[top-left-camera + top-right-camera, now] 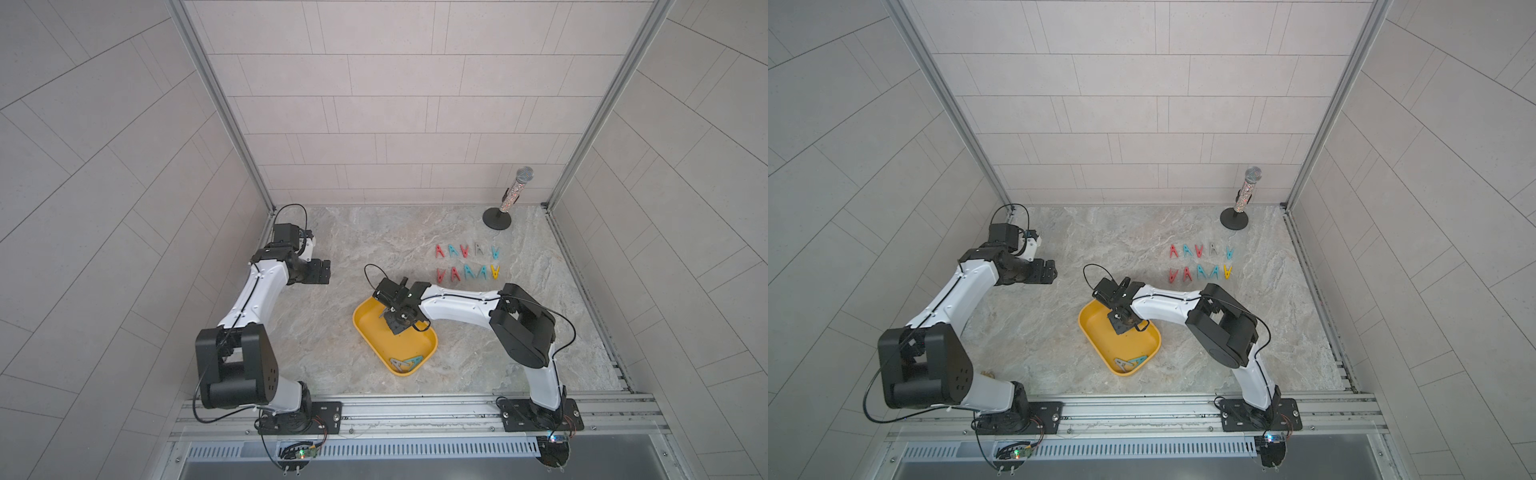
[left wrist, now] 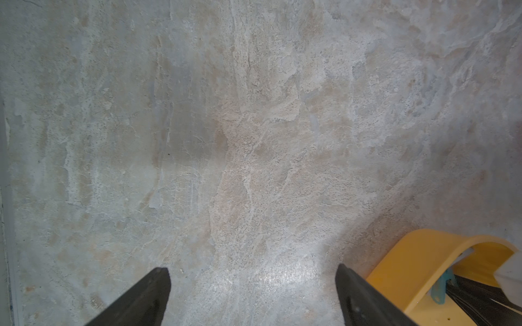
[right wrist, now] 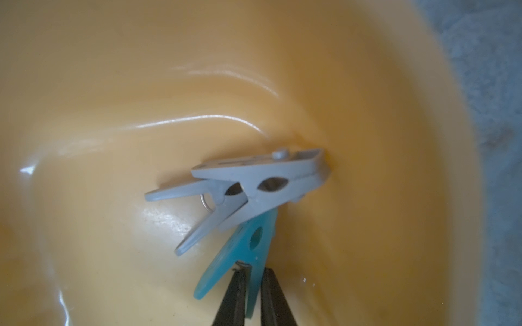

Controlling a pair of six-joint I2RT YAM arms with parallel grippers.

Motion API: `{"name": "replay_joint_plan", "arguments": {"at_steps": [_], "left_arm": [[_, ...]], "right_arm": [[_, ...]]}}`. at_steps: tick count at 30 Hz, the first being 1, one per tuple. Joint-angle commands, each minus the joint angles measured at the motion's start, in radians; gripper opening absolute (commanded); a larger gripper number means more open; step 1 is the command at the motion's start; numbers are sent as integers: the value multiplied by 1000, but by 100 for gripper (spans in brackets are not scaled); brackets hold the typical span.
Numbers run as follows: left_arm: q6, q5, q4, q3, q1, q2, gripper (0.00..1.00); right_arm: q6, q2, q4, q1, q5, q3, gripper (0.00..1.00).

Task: Take the clothespins out of the storage box
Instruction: Pick up the clothespin from the storage box.

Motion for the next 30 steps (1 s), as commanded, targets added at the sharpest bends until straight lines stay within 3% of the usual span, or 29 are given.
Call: {"name": "replay_joint_plan", "arguments": {"at_steps": [1, 11, 17, 30], "left_arm": [[-2, 4, -4, -7, 6, -27, 99], [-3, 8, -4, -7, 7, -25, 99], [-3, 9, -4, -5, 8, -20, 99], [-3, 10, -4, -7, 7, -19, 99]], "right_arm": [[4, -32, -25, 1, -2, -18, 10], [-10, -166, -2, 12, -53, -88, 1], [-26, -261, 24, 16, -84, -117, 0], [19, -438, 38, -61, -4, -157, 0]]}}
